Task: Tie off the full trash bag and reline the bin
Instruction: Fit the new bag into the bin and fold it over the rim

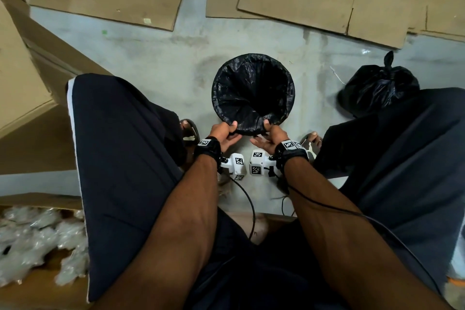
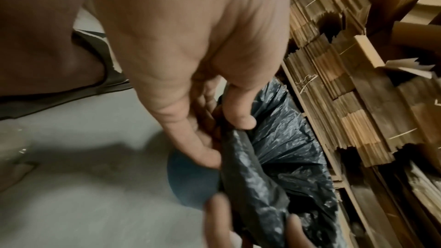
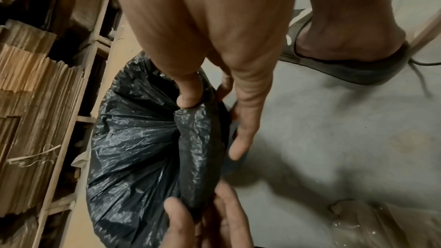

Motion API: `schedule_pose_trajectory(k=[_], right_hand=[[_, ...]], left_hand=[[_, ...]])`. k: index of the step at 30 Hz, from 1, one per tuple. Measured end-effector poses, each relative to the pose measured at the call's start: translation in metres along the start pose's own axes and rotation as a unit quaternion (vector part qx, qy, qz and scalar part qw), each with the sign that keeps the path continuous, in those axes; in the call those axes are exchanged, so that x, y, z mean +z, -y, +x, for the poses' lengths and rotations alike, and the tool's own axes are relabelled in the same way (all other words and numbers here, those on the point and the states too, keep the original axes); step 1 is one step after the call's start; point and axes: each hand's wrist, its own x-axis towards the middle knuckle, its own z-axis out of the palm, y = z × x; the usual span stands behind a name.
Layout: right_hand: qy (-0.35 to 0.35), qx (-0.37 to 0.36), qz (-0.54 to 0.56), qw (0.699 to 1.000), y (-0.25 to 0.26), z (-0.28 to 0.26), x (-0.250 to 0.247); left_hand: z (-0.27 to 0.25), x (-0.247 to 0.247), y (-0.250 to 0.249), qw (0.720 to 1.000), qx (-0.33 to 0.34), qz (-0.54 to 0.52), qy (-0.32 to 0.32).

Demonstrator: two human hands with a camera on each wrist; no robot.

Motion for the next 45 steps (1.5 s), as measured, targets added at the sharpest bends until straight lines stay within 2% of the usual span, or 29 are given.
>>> schedule_pose_trajectory(k=[5, 8, 12, 16, 19, 25, 27, 29, 31, 33, 34, 36, 38, 39, 41, 42, 43, 45], right_hand=[[0.007, -0.001, 0.012, 1.0, -0.001, -0.001, 0.002], [0.003, 0.003, 0.007, 1.0, -0.002, -0.001, -0.002], [-0.008, -0.018, -0.046, 0.999, 0.001, -0.001, -0.007], [-0.041, -0.029, -0.005, 0.999, 0.003, 0.0, -0.008], [-0.029, -0.032, -0.001, 0.999, 0.002, -0.001, -0.007], [-0.017, -0.029, 0.008, 0.999, 0.0, 0.005, -0.012], [-0.045, -0.036, -0.006, 0.998, 0.002, 0.007, -0.013], [-0.104, -0.07, -0.032, 0.992, 0.008, 0.002, -0.009], [-0.218, -0.127, -0.128, 0.959, 0.017, -0.002, -0.006], [-0.322, -0.234, -0.277, 0.875, 0.025, -0.016, -0.003], [-0.333, -0.288, -0.305, 0.844, 0.028, -0.021, -0.002], [-0.305, -0.385, -0.302, 0.817, 0.031, -0.024, 0.001], [-0.255, -0.443, -0.324, 0.796, 0.037, -0.017, 0.003], [-0.205, -0.452, -0.343, 0.798, 0.041, -0.016, 0.007], [-0.092, -0.448, -0.424, 0.782, 0.043, -0.011, 0.018], [-0.052, -0.432, -0.49, 0.755, 0.042, -0.009, 0.024], [-0.027, -0.409, -0.562, 0.718, 0.039, -0.005, 0.029], [0.01, -0.337, -0.676, 0.655, 0.029, 0.005, 0.034]], left_hand=[[0.004, -0.002, 0.004, 1.0, -0.001, -0.016, 0.011], [0.002, -0.001, 0.0, 1.0, 0.014, -0.004, -0.023], [0.004, 0.0, 0.0, 0.996, 0.043, -0.064, -0.039], [0.003, -0.004, 0.003, 0.993, 0.053, -0.082, -0.061], [0.006, -0.008, 0.003, 0.992, 0.047, -0.081, -0.087], [-0.001, -0.008, -0.001, 0.993, 0.033, -0.092, -0.059], [-0.005, -0.006, -0.006, 0.995, 0.031, -0.081, -0.054], [-0.007, 0.0, -0.012, 0.994, 0.046, -0.063, -0.082], [-0.013, 0.008, -0.02, 0.992, 0.068, -0.046, -0.098], [-0.018, 0.011, -0.025, 0.99, 0.074, -0.057, -0.11], [-0.018, 0.009, -0.026, 0.988, 0.072, -0.07, -0.12], [-0.013, -0.001, -0.027, 0.983, 0.064, -0.081, -0.15], [-0.021, -0.006, -0.033, 0.981, 0.072, -0.004, -0.178], [-0.024, -0.007, -0.038, 0.969, 0.098, 0.069, -0.214], [-0.032, -0.002, -0.047, 0.915, 0.207, 0.188, -0.291], [-0.032, 0.003, -0.051, 0.892, 0.276, 0.221, -0.284], [-0.028, 0.01, -0.053, 0.875, 0.332, 0.255, -0.243], [-0.008, 0.019, -0.057, 0.836, 0.378, 0.372, -0.14]])
